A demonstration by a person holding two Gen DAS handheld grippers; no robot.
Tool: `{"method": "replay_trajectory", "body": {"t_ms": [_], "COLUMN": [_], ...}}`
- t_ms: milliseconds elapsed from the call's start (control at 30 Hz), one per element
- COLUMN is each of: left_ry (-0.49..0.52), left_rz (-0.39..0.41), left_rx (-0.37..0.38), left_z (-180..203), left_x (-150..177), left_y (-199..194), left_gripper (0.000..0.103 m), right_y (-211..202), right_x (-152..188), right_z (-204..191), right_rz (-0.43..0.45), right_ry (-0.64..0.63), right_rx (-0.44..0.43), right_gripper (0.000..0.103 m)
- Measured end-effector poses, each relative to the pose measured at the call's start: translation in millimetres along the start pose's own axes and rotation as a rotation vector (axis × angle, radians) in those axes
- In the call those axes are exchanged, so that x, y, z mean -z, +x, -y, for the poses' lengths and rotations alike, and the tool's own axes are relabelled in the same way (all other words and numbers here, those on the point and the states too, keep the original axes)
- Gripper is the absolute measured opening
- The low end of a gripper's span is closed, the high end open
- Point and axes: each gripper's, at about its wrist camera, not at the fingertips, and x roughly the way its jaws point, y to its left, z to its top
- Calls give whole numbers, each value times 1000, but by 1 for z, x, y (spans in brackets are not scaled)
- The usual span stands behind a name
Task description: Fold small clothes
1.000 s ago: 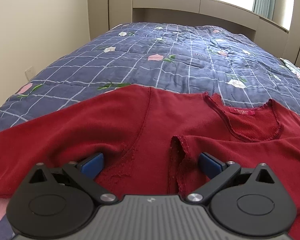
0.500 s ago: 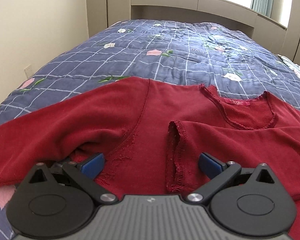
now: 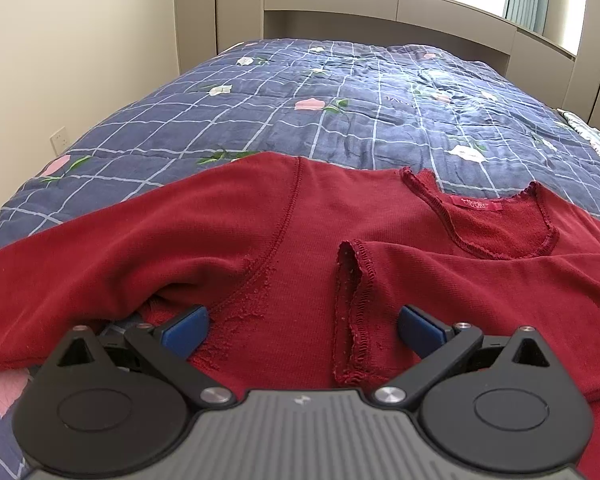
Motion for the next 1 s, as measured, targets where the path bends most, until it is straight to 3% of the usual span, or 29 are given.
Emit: {"method": "replay_trajectory", "body": {"t_ms": [167,400,600,700,800,933,1000], "left_ry": [5,3,-11,-47,-97,-168,-202], "left_rz": [-4,3,23,41,51,40,32], "left_rx": [-8,-2,21,19,-13,-72,-118], "left_z": [1,1,-10,-23,-43,-87,-114], "left_x": [0,0,0,0,2,10,16], "left_y": [2,1,-25,-43,-59,-76,-82], "left_gripper": [103,102,103,103,103,103,103], "right_y": [5,1,-30,-26,-9,12,5], "right_x": [6,9,3,-7,-11,0,-2], "right_z": [16,23,34,27,12,-5,-3], "right_rz": [-65,-107,-51,-36,-79,-152,-127], "right_ry": [62,48,78,71,39,-22,-8], "right_rx": [12,-95,-157,-151,-134,-146,-142], "right_gripper": [102,102,102,102,102,102,102]}}
